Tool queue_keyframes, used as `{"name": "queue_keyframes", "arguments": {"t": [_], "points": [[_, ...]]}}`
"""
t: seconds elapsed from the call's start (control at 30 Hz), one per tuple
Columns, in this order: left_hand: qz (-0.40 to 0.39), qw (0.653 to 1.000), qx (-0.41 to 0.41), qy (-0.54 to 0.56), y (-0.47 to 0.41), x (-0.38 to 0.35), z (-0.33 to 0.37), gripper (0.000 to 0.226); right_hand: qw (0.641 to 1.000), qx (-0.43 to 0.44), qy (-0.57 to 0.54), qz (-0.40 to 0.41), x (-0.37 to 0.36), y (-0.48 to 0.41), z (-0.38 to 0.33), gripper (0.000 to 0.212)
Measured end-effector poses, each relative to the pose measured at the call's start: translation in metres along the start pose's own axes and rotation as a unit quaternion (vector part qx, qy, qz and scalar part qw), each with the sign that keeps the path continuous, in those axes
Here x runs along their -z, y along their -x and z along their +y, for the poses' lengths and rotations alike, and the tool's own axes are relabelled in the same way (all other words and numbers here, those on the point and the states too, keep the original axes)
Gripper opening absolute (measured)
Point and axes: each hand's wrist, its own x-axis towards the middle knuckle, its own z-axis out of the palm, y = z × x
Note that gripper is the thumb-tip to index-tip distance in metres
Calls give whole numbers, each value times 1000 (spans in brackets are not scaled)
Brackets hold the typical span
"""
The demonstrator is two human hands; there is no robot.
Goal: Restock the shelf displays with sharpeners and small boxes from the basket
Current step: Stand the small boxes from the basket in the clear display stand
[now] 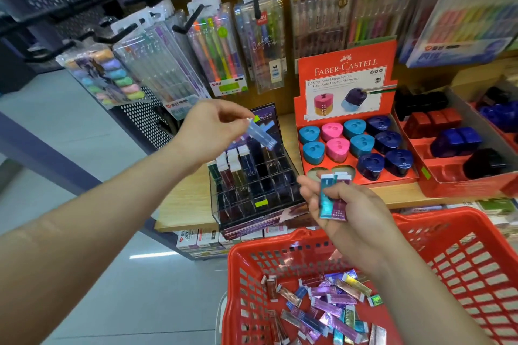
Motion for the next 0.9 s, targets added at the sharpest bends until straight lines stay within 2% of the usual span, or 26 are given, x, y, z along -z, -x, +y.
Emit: {"name": "queue_keyframes", "arguments": {"t": [0.17,0.23,0.47,0.67,0.83,0.9], "points": [[-5,979,-56,-198,-7,-3,-25,16,1000,7,16,-15,-1,2,-2,26],[-15,967,-71,-245,-9,-6,-32,17,1000,10,18,-13,-1,2,-2,26],[-23,943,-122,-310,-14,-13,-44,18,999,-4,47,4,-1,3,-1,11],[-61,910,-143,-385,-15,-20,-52,19,993,-1,118,-11,-6,5,-1,9],[-76,885,-139,-438,-19,-25,-49,19,996,-2,90,-7,-4,0,-2,7],[-75,878,-142,-450,-21,-29,-48,17,997,-2,79,-20,-3,-1,-2,12]]}}
